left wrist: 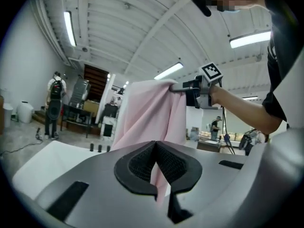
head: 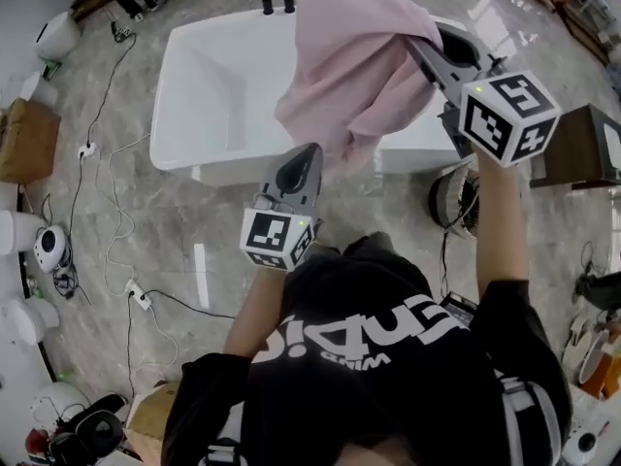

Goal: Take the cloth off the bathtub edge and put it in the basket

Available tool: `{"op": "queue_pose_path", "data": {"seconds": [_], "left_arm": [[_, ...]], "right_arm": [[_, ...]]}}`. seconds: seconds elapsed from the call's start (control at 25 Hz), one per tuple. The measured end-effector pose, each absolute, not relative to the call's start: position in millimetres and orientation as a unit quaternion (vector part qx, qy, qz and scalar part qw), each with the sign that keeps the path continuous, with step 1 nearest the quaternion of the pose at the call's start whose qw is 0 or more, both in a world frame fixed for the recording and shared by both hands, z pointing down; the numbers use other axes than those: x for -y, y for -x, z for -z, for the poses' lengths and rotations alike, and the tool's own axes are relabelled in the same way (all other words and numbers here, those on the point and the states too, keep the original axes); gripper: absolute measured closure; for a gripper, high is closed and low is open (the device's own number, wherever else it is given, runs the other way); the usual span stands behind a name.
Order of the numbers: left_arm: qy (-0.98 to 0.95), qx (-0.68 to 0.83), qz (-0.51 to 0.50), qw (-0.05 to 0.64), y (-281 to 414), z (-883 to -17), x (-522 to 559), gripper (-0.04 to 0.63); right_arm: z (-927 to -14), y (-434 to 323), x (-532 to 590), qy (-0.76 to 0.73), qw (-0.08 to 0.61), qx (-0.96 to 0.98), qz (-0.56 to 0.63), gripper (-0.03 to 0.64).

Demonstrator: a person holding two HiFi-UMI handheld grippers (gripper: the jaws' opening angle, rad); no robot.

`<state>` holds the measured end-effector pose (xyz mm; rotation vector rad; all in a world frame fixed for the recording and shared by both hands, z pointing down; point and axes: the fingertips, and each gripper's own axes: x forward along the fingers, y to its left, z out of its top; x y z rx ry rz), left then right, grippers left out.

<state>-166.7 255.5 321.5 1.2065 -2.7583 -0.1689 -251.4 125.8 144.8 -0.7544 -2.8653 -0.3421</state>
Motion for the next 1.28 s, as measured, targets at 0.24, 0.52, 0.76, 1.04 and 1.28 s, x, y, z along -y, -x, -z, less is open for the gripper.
{"op": "queue_pose_path", "data": {"seconds": [0.24, 0.52, 0.76, 1.04, 1.28], "left_arm": [[-0.53, 0.844, 0.051, 0.069, 157.9, -328.5, -134.6, 0.582], [-0.64, 0.764, 0.037, 0.073, 128.9, -327.5, 3.0, 0.583], [-0.723, 0.686, 0.018, 0.078, 85.9, -328.7, 117.5, 0.582], [-0.778, 0.623, 0.005, 0.082, 30.7, -329.8, 219.7, 0.582], [-0.798, 0.596, -0.003, 0.087, 4.7, -336.0, 273.0, 0.583]], "right_arm": [[-145.5, 197.8, 10.6, 0.112, 0.096, 0.981, 0.123, 0.554], [-149.6, 112.2, 169.1, -0.042, 0.114, 0.987, 0.108, 0.554], [-151.6, 26.3, 281.1, -0.16, 0.117, 0.976, 0.086, 0.554], [-162.3, -56.1, 376.3, -0.239, 0.127, 0.96, 0.067, 0.554], [-162.8, -94.5, 427.7, -0.275, 0.119, 0.952, 0.056, 0.554]]}}
